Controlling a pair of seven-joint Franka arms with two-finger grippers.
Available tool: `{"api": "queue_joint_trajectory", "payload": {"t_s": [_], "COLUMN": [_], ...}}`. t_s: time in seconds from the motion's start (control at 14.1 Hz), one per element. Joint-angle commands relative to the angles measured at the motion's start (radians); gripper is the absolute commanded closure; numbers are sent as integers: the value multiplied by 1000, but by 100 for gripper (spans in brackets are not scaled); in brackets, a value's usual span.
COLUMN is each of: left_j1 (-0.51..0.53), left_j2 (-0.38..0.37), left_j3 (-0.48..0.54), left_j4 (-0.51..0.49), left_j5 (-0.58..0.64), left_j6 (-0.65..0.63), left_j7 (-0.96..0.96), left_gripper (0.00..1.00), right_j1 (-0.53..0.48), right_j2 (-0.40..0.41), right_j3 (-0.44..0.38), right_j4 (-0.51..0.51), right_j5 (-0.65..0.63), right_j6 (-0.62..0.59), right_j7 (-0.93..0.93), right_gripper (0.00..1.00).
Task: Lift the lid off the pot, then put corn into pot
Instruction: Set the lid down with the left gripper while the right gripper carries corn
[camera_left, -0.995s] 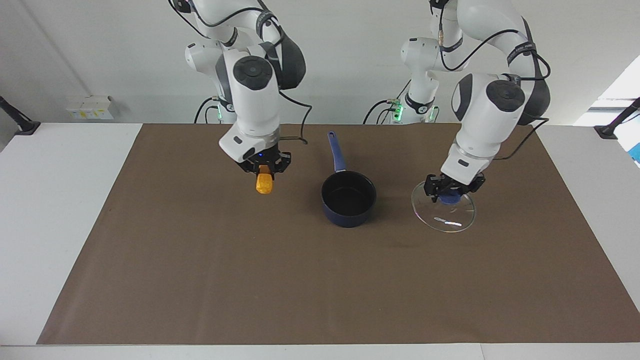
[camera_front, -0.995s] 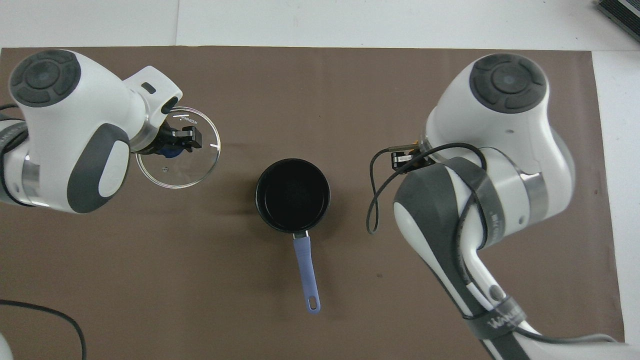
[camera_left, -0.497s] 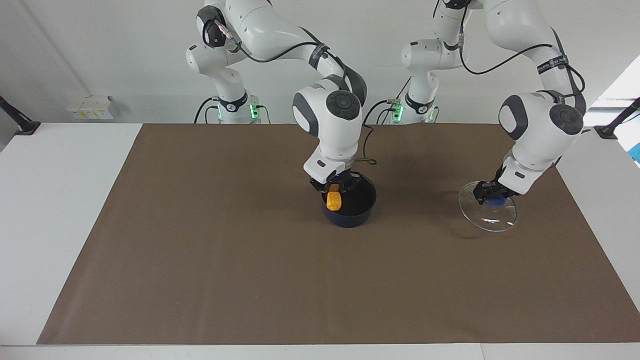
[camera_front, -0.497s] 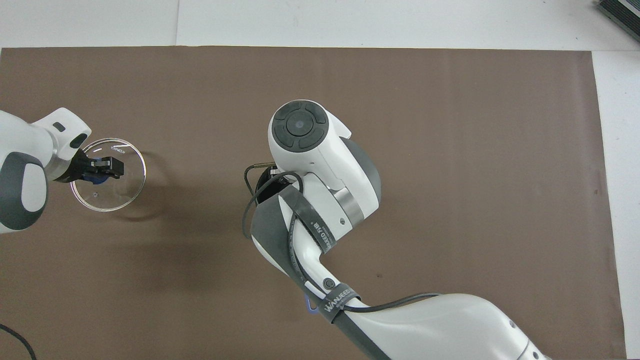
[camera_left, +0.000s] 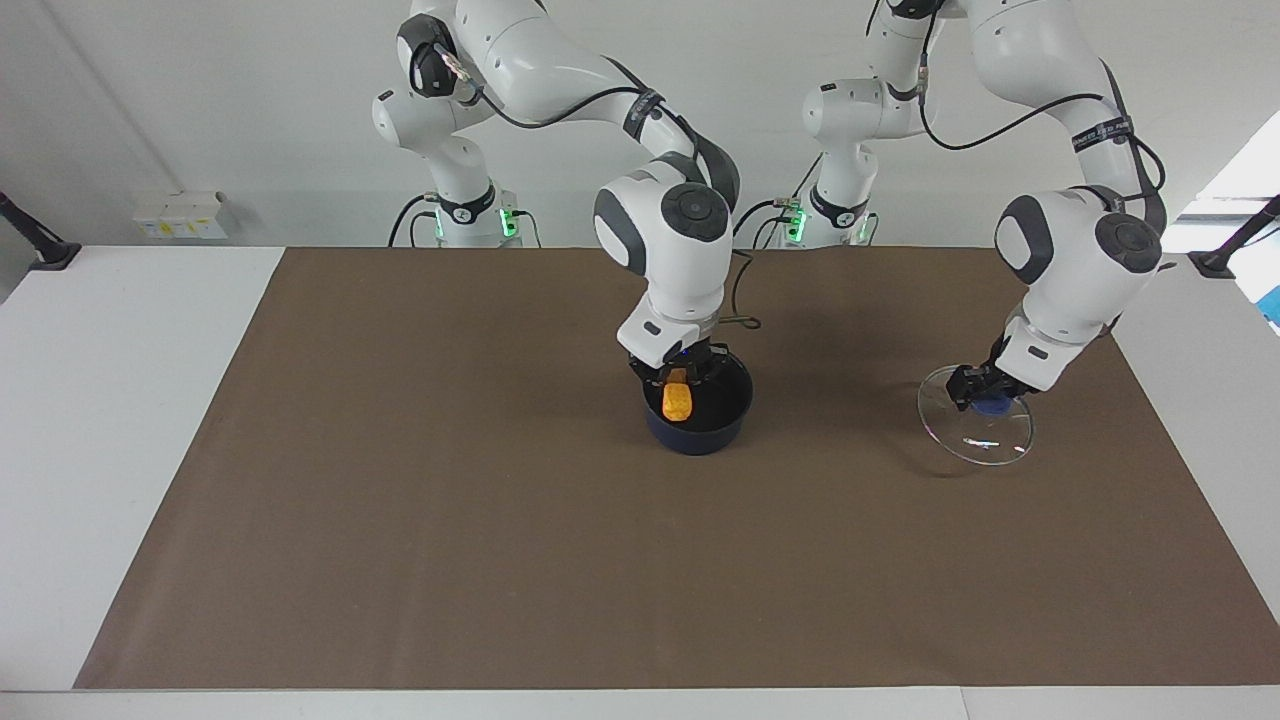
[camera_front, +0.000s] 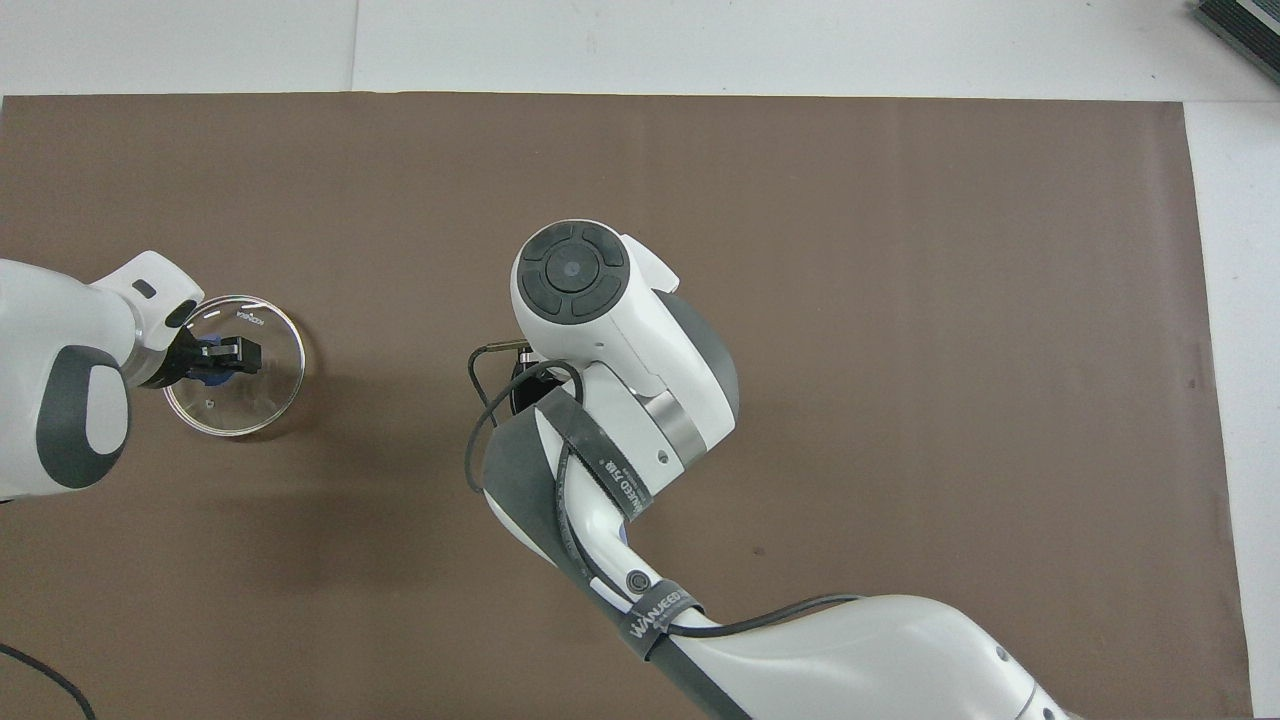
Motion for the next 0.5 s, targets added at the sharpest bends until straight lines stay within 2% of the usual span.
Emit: {"api": "queue_joint_trajectory", "payload": {"t_s": [0.0,0.21,0.43], "left_j1": [-2,-11,-37], "left_j2": [6,17,23], "left_j3": [-9,-15,-18], "left_j4": [46,163,272], "left_j5": [-1,-3,-47], "left_j6": [-31,-147,-262], "left_j7": [-8,-48,-73], "left_gripper": [0,0,0], "right_j1": [-8,9,7], "right_j2": [3,15,12], "right_j3": [8,8,8], "right_j4": [-31,-53,-87], "right_j5": [12,17,15], "right_j6": [33,70,80], "right_j7": [6,6,4], "right_gripper": [100,100,90]}}
